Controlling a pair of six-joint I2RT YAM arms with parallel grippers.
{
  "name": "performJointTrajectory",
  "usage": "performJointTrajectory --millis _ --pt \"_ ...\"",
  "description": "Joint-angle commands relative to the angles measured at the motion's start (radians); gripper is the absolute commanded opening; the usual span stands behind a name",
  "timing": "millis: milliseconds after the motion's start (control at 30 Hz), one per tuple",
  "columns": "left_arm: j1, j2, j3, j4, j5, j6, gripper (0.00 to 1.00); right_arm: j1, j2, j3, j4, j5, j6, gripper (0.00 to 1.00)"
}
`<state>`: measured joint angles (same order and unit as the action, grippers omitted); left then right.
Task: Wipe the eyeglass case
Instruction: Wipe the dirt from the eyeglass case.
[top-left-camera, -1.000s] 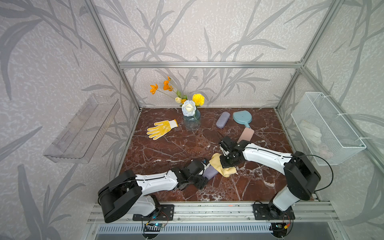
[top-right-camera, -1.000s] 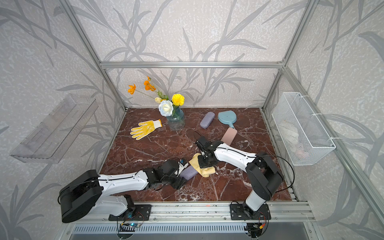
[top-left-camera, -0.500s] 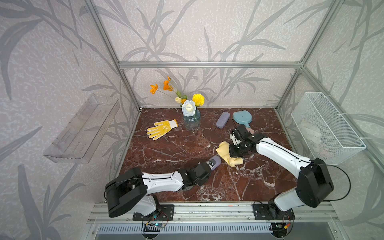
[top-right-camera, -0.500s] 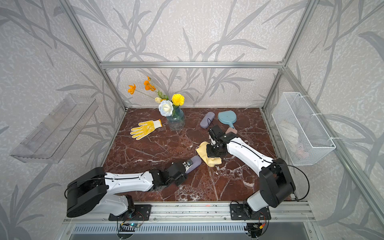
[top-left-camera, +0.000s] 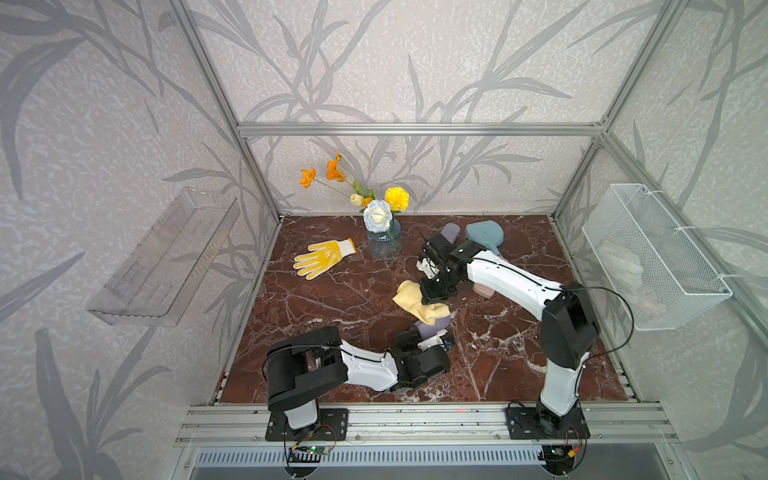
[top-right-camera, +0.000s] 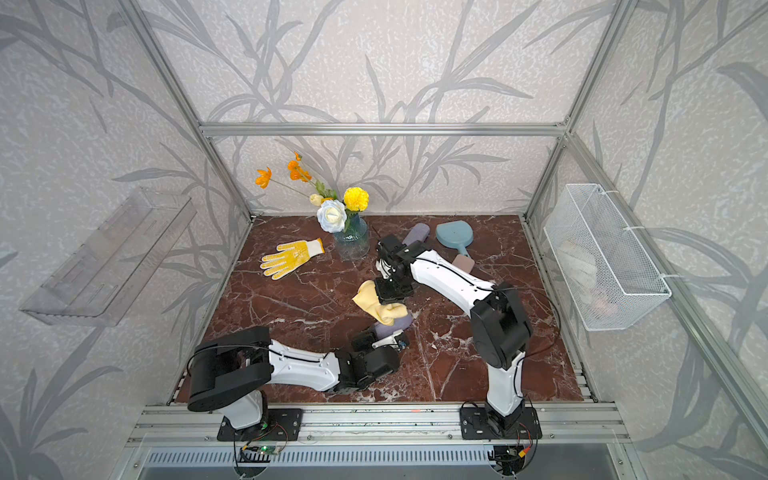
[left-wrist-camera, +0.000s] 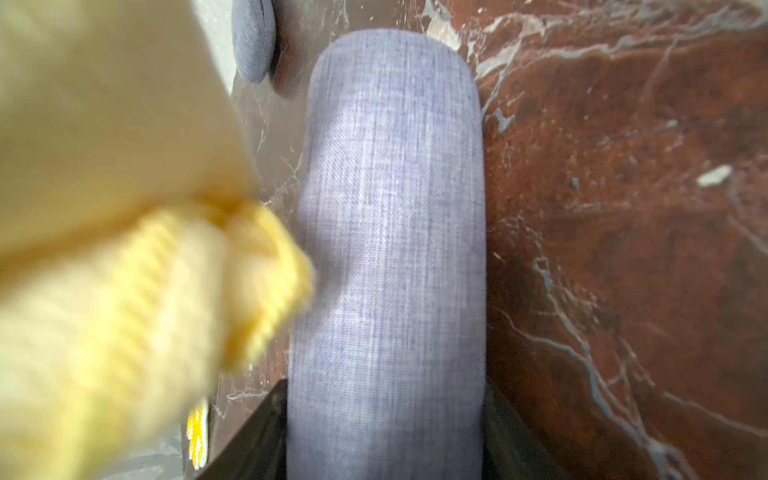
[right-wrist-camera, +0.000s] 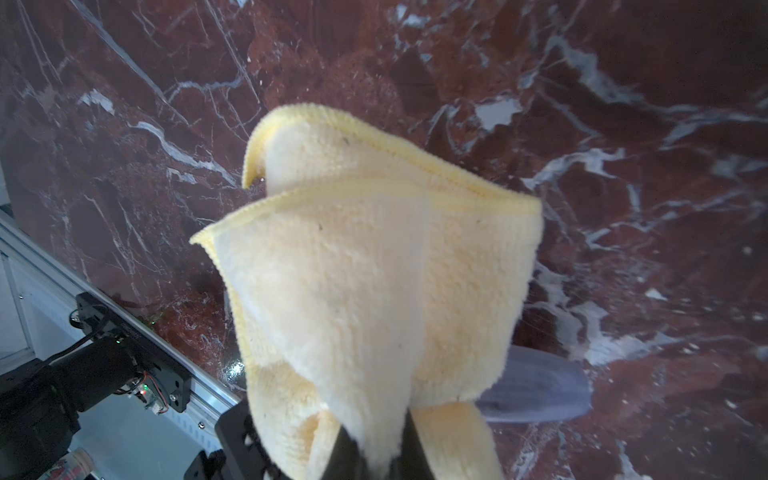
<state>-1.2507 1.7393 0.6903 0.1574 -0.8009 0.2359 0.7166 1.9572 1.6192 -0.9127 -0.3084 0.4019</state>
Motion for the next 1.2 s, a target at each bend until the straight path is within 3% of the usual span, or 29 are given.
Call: performJointTrajectory --millis 0,100,233,433,600,733,833,1000,1167 --pt "-0.009 0.032 0.013 0.009 -0.064 0.019 0.45 0.028 0.011 0.014 -0.069 -0.011 -0.021 0.0" --pt "-0.021 0.05 0.015 0.004 -0.074 0.007 0.45 0.011 0.01 -0.055 -0.066 0.03 -0.039 0.0" --pt "-0.038 0.073 0.02 -0.005 -0.096 -0.008 0.44 -0.087 -0.026 -0.163 -0.064 0.151 -0.062 0.0" --pt "-0.054 0.085 0.017 -0.004 -0.116 -0.018 0.42 -0.133 -0.079 -0.139 -0.118 0.471 -0.086 0.0" --pt "-0.067 0.099 0.02 0.005 -0.136 -0.012 0.42 -0.019 -0.115 0.005 -0.115 0.444 -0.094 0.0" --pt "-0.072 0.114 0.027 0.003 -0.156 -0.018 0.42 0.079 -0.065 0.003 -0.054 0.123 -0.022 0.0" --pt "-0.072 0.127 0.037 -0.006 -0.165 -0.031 0.42 0.085 -0.06 -0.098 0.044 0.002 0.044 0.0" --pt "-0.072 0.13 0.05 -0.041 -0.178 -0.063 0.41 -0.028 -0.108 -0.274 0.106 0.006 0.056 0.0" --pt "-0.072 0.128 0.047 -0.035 -0.17 -0.061 0.39 -0.157 -0.133 -0.34 0.005 0.328 -0.022 0.0"
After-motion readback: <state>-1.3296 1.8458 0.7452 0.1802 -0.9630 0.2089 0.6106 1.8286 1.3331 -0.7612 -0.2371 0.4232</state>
